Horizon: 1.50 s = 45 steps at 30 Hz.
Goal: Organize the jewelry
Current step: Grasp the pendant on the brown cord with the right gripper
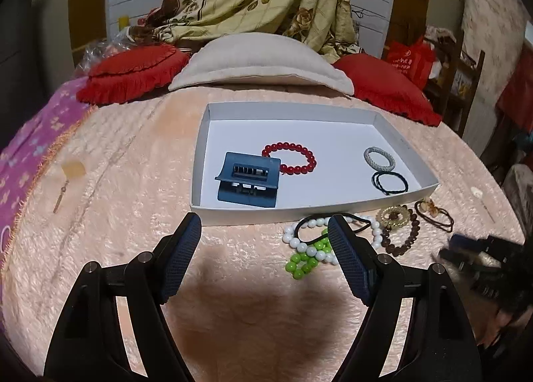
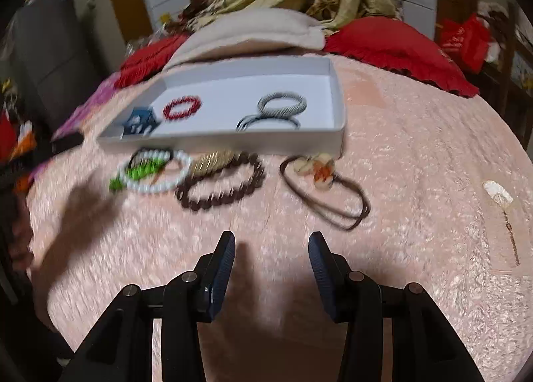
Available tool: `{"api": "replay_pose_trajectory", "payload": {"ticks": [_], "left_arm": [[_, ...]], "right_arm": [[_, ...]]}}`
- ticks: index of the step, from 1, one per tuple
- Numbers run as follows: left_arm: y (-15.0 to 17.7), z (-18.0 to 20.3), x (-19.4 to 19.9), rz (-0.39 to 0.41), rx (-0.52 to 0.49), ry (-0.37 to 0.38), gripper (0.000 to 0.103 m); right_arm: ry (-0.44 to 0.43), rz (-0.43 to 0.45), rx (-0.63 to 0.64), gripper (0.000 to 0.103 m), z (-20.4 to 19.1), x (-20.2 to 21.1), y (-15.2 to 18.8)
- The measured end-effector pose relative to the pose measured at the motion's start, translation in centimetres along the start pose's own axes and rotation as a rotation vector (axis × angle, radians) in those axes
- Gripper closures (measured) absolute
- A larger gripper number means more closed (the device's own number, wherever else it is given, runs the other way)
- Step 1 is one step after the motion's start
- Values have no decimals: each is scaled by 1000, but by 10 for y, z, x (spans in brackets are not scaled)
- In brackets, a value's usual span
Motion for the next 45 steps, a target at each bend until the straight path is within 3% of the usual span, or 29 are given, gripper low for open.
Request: {"api": "replay_pose_trajectory", "payload": {"ticks": [4,12,19,21,31,34,39,42,45], "left_arm": [[2,-9,-10,-24,54,33,24],[6,-25,-27,-103,166,93,24],[10,-27,-33,-146,159,93,24],[11,-27,-33,-150,154,101,24],[15,8,-39,-183,2,204,24],[15,12,-45,-187,-2,186,24],[9,19,-48,-140,-5,205,25],[1,34,-47,-109,-80,239,35],[-7,49,-49,-80,-165,272,35]], "right_arm": [[53,35,-35,59,14,-5,-23],[90,16,109,59,6,-38,-46],[80,-13,116,59,9,-52,-53],[73,-14,126,65,7,-52,-52],[116,-6,37,68,8,-38,-38],[139,3,30,68,6,-34,-31],[134,9,26,68,7,-34,-31],[135,8,29,68,7,-34,-31],[129,7,22,68,7,-34,-31]]}}
Point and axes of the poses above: each gripper's, at about its wrist camera, not at the fingertips, and x roughly against the way its jaws point, z to its right, y to its underside, the point moved 1 cm from there along -x, roughly the way its jaws point, and after that the axes turned 12 degrees about -x, right-handed, at the moved point
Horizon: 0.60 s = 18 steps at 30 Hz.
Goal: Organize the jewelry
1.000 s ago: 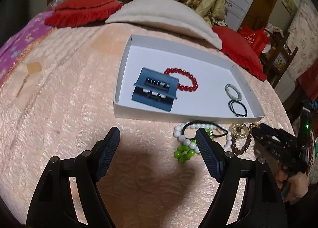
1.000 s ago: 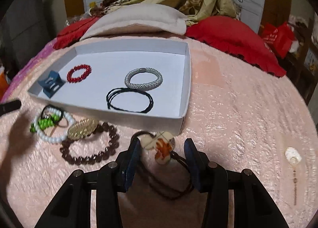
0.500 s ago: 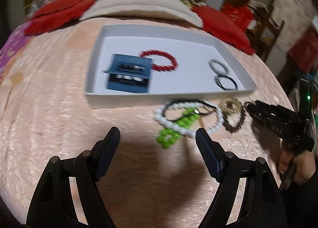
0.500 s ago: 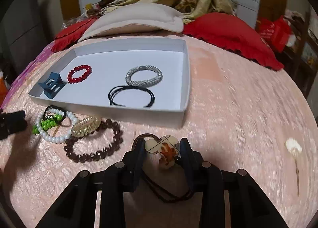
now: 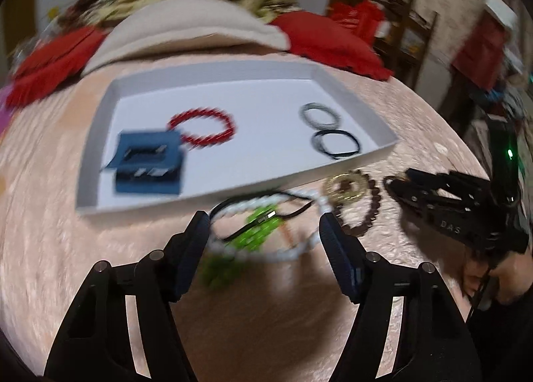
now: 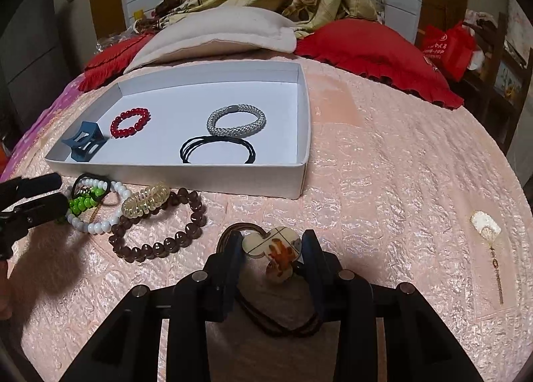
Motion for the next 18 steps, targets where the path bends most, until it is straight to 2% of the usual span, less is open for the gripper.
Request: {"api": "replay_pose_trajectory", "payload": {"ticks": [2,4,6,11,13,15,18], "left_arm": [[-4,5,-7,-4,-50,11,38],[-5,7,-14,-18,-80,30,50],[-5,6,-22,-39,-90,43,69],[-7,5,-27,-37,-72,42,70],[-7,5,-27,-38,-73,41,79],[-6,4,-27,-39,-66,45,93],[-5,3,-26,-38,-51,55,96]], "right_arm": [[-3,0,-2,68,0,0,0],[-4,-1,-2,67,0,0,0],[-4,-1,0,67,0,0,0],[-3,-2,11,64,-2,-2,-1],[-5,-2,11,64,-2,-2,-1],[-7,-3,9,64,-2,-2,-1],[-6,-2,10,64,-2,-2,-1]]}}
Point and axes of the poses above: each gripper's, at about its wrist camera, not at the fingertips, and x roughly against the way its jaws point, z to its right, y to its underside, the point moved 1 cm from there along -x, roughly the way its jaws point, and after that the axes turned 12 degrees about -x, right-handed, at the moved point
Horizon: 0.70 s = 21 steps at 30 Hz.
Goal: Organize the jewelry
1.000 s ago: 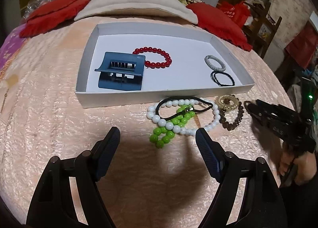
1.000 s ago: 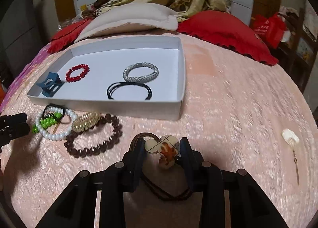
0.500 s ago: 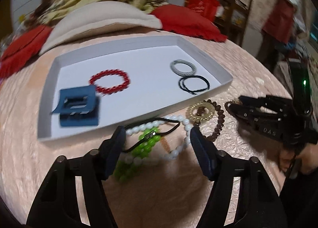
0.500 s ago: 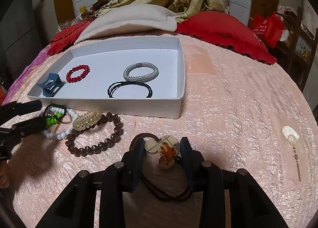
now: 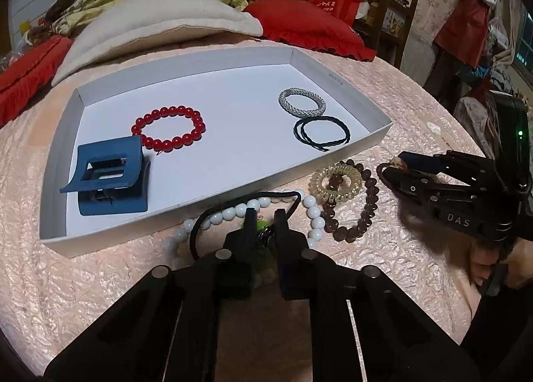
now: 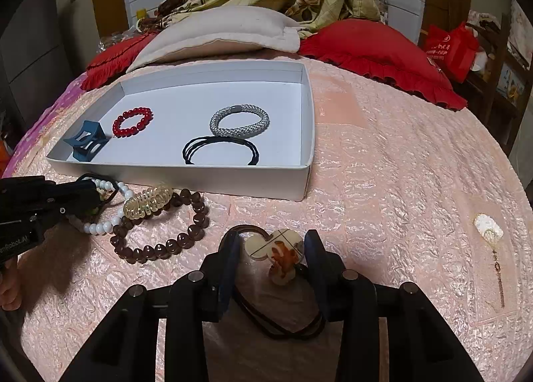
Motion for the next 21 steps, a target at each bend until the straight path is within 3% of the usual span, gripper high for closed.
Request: {"api": "replay_pose_trajectory", "payload": {"ticks": [4,12,21], "left_arm": [[2,0,5,5,17,16,97],[-3,-18,49,123,117,45,97],[-5,-39,76,198,210,25,97]], "right_arm": [[1,0,1,64,0,0,0],[-13,-1,-30,68,2,3,0],[-75,26,10,68,-9,31,8]]}}
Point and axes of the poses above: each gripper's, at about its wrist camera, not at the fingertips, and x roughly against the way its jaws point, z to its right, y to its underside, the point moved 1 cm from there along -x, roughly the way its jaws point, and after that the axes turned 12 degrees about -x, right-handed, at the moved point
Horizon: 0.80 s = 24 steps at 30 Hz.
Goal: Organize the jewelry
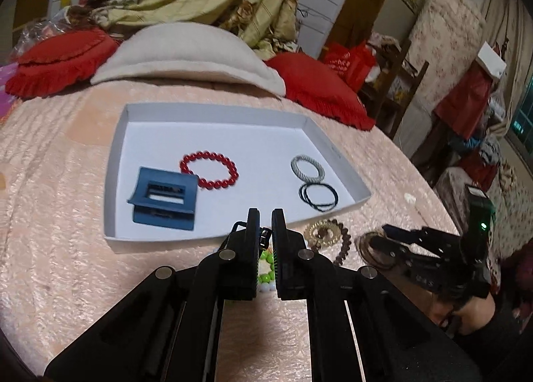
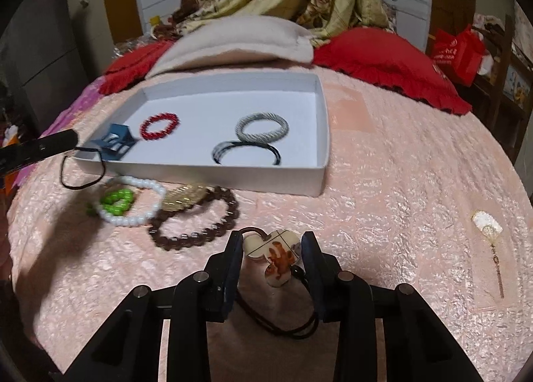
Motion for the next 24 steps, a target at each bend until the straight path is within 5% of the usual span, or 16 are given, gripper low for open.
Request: {"api": "replay_pose_trajectory", "payload": {"ticks": [19,24], "left_arm": [[-13,-24,15,86,78,-70,97],[-25,-31,2,46,72,-165,97]], "right_arm": [[-72,107,6,68,-23,25,-23],[-80,104,0,68,-30,26,-50]]}}
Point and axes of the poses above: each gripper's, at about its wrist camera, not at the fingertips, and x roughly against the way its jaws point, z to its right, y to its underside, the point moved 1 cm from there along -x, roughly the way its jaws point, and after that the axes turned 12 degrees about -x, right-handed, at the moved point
